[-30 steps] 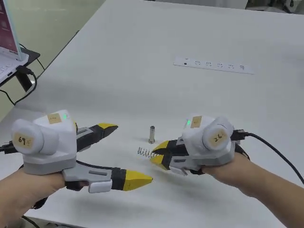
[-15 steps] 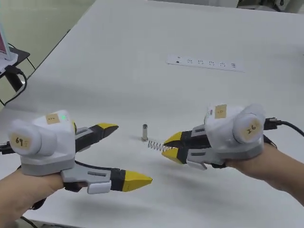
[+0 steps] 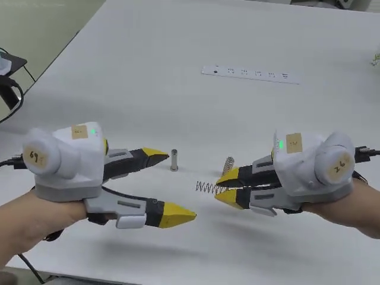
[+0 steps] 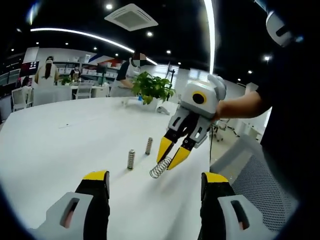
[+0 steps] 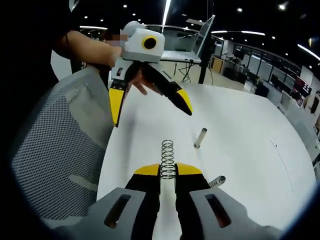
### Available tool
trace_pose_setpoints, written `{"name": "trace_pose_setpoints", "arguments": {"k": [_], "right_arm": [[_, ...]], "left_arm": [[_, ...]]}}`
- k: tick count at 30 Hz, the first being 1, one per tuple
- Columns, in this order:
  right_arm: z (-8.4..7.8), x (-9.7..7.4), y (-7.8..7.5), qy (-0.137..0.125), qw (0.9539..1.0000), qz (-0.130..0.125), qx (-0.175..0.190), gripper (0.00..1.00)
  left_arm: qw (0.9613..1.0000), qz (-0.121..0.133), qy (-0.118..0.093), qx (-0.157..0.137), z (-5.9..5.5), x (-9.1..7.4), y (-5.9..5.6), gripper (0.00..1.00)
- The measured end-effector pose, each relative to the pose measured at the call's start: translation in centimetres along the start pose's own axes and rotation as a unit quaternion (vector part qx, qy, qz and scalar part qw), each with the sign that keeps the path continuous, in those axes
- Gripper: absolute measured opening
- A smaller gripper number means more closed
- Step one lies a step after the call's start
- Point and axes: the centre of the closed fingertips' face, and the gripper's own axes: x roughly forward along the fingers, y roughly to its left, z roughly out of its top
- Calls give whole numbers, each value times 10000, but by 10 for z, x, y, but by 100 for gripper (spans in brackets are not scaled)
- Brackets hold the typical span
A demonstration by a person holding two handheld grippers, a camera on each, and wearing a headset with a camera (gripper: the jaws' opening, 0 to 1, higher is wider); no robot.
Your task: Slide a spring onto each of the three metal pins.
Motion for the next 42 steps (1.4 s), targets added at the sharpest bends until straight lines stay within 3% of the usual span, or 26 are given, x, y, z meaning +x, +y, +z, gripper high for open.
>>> {"name": "trace_pose_setpoints", "arguments": {"k": [5,11,14,16,20,24,42], "right_arm": [[0,-3,3,17,9999,60,-102,8],[2,-8,4,-29,9998,106,-175,8],[4,-12,5,-53,9997,141,-214,8],[4,-13,5,-58,9996,172,-238,8],[6,-15,7,-82,9993,227,-295,8],[6,-16,9,-83,9990,302,-332,8],[8,-22,7,-204,9992,304,-129,8]], "left_arm": [[9987,-369,248,249,-1,14,-10,57],[9970,-558,365,388,-3,29,-14,43],[9946,-720,543,511,-7,34,-19,34],[9935,-809,573,560,-8,36,-22,25],[9927,-858,559,643,-6,39,-23,20],[9915,-868,563,785,-5,40,-22,4],[9891,-1023,567,897,-1,40,-28,3]]}}
